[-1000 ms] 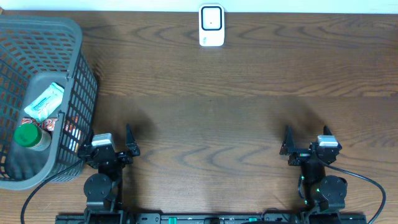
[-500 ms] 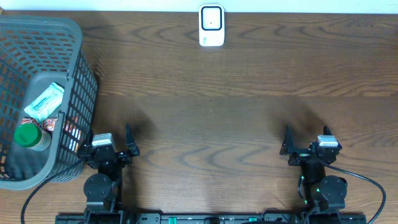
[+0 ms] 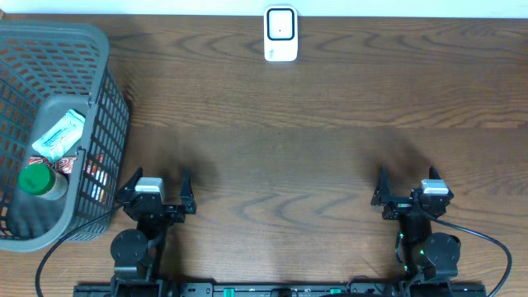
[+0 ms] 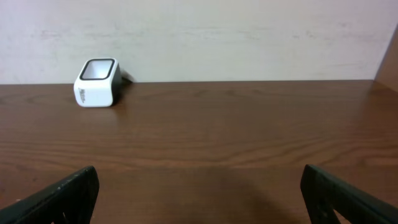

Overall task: Scan the item barcode
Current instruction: 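Reach the left gripper into the basket and grasp the green-capped bottle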

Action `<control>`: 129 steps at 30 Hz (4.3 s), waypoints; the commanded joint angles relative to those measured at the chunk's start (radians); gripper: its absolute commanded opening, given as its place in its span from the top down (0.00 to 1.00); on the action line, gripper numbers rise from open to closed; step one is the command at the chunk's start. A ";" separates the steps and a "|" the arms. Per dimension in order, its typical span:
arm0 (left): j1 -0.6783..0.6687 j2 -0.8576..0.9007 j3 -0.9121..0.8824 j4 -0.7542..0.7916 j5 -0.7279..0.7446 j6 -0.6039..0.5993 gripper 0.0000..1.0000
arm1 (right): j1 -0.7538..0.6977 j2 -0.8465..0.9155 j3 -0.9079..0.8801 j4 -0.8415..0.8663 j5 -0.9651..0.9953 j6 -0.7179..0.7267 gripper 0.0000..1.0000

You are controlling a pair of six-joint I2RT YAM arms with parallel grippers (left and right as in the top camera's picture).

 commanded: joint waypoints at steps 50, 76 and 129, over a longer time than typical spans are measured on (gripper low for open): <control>-0.001 0.907 1.257 -0.760 0.146 -0.168 0.02 | 0.006 0.002 -0.001 -0.004 0.002 0.013 0.01; 0.683 1.423 1.730 -1.157 -0.127 -0.546 0.02 | 0.006 0.002 -0.001 -0.004 0.002 0.013 0.01; 0.777 1.718 1.244 -0.674 -0.317 -0.575 0.02 | 0.006 0.002 -0.001 -0.004 0.002 0.013 0.01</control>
